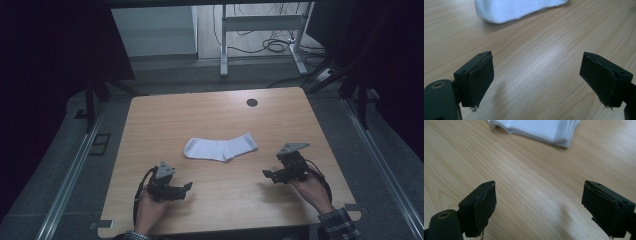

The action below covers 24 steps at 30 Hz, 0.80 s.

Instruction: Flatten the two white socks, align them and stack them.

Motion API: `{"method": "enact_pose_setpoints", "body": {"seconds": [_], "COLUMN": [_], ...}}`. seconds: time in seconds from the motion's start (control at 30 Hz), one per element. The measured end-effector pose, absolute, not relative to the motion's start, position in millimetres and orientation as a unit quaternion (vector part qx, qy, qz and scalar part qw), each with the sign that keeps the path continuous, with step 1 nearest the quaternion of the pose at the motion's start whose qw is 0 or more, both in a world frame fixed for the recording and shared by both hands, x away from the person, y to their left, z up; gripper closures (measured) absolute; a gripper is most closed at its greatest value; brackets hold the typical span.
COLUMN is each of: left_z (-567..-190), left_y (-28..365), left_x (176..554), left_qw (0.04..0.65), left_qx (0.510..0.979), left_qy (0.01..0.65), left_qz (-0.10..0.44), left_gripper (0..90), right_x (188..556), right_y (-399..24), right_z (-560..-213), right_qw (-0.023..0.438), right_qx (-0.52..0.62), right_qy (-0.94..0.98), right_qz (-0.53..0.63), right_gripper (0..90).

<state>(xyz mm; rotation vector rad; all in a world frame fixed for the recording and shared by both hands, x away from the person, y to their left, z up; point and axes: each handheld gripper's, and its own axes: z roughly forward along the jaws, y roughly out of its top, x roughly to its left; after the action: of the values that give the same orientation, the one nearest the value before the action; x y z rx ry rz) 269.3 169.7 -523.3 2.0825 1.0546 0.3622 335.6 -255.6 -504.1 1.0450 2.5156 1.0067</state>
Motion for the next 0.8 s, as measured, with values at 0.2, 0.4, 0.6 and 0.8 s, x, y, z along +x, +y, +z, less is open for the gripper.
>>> {"method": "enact_pose_setpoints", "body": {"seconds": [0.2,0.4,0.6,0.8], "left_z": [-527,-535,-541,-544], "left_y": [166,159,153,154], "left_x": [259,251,249,249], "left_qw": [0.375,0.357,0.334,0.342], "left_qx": [0.822,0.835,0.848,0.848], "left_qy": [0.406,0.399,0.39,0.383], "left_qz": [0.137,0.127,0.126,0.133], "left_gripper": [12.5,12.5,12.2,11.4], "right_x": [330,327,326,324], "right_y": [-260,-260,-257,-257], "right_z": [-516,-527,-533,-539], "right_qw": [0.115,0.108,0.115,0.132], "right_qx": [0.352,0.347,0.332,0.343], "right_qy": [0.868,0.877,0.882,0.865], "right_qz": [0.331,0.314,0.314,0.341], "right_gripper": [10.8,10.5,7.2,5.4]}}
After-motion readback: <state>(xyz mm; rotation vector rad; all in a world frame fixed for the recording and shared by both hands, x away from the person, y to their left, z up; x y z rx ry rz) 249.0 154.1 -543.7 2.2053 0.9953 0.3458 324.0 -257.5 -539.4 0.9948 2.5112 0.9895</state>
